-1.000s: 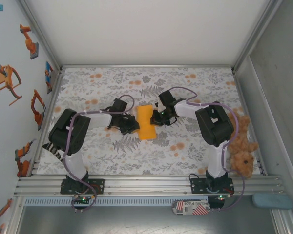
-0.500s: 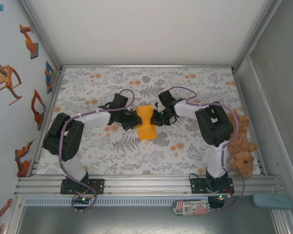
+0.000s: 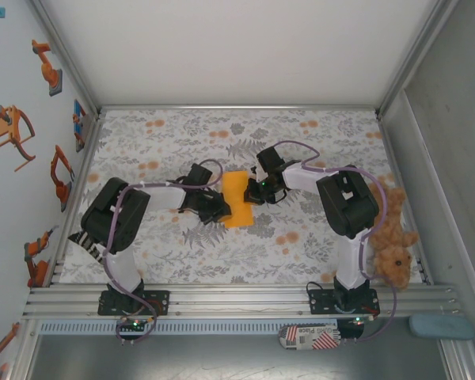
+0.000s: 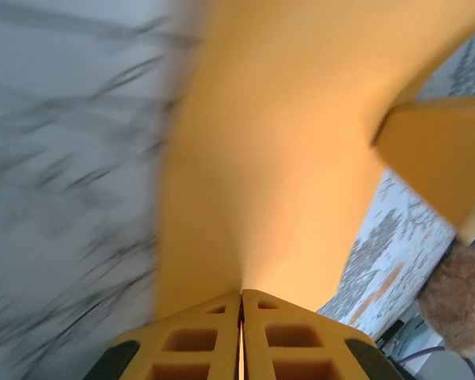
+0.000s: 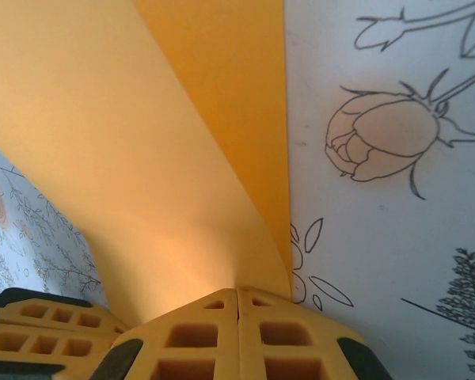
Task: Fold a paper plane with a square sheet of paper (pick it up from the middle)
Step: First fold the square sheet of paper in half at the center of the table.
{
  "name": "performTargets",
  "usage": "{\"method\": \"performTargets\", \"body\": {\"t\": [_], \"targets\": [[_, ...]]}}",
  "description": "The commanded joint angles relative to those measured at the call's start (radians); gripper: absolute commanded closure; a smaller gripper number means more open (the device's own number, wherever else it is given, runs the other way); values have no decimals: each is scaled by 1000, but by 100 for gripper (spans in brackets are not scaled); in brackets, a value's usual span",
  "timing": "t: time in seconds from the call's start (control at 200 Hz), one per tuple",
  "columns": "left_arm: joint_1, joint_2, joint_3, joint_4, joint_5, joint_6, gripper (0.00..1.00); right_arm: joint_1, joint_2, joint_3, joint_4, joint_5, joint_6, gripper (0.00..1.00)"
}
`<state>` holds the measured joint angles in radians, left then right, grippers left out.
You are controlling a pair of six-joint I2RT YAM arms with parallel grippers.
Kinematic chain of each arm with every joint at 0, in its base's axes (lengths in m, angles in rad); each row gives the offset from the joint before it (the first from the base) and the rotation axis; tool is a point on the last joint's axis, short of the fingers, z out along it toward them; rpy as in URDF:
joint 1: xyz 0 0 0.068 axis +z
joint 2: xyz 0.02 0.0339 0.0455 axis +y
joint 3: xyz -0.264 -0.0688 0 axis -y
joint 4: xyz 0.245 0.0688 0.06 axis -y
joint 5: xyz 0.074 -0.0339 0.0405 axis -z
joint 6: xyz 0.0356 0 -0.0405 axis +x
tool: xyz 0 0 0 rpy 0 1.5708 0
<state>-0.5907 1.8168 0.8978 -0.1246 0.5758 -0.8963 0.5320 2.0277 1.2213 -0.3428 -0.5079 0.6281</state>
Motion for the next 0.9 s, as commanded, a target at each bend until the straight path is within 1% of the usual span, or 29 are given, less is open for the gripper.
{"method": "performTargets", "body": {"t": [0.0, 0.075, 0.155, 0.225, 0.29, 0.381, 0.501, 0.676, 0.891], "targets": [[49, -75, -86, -186, -66, 66, 91, 0, 163, -103, -144, 289, -4, 100], [68, -129, -103, -216, -74, 83, 91, 0, 165, -102, -143, 289, -5, 100], [68, -179, -89, -214, -77, 77, 91, 0, 165, -100, -142, 289, -5, 100], [56, -208, -65, -176, -72, 59, 90, 0, 166, -99, -140, 289, -4, 100], [36, -217, -54, -75, -62, 34, 90, 0, 168, -100, -139, 287, -4, 100], [5, -170, -33, 46, -34, -13, 90, 0, 169, -102, -137, 287, -5, 100], [-30, -76, 16, 107, 3, -54, 90, 0, 165, -107, -134, 287, -1, 100], [-56, 4, 40, 82, 10, -54, 90, 0, 161, -116, -130, 287, 1, 100], [-54, 2, -50, 86, 9, -37, 89, 0, 163, -118, -125, 286, 1, 100]]}}
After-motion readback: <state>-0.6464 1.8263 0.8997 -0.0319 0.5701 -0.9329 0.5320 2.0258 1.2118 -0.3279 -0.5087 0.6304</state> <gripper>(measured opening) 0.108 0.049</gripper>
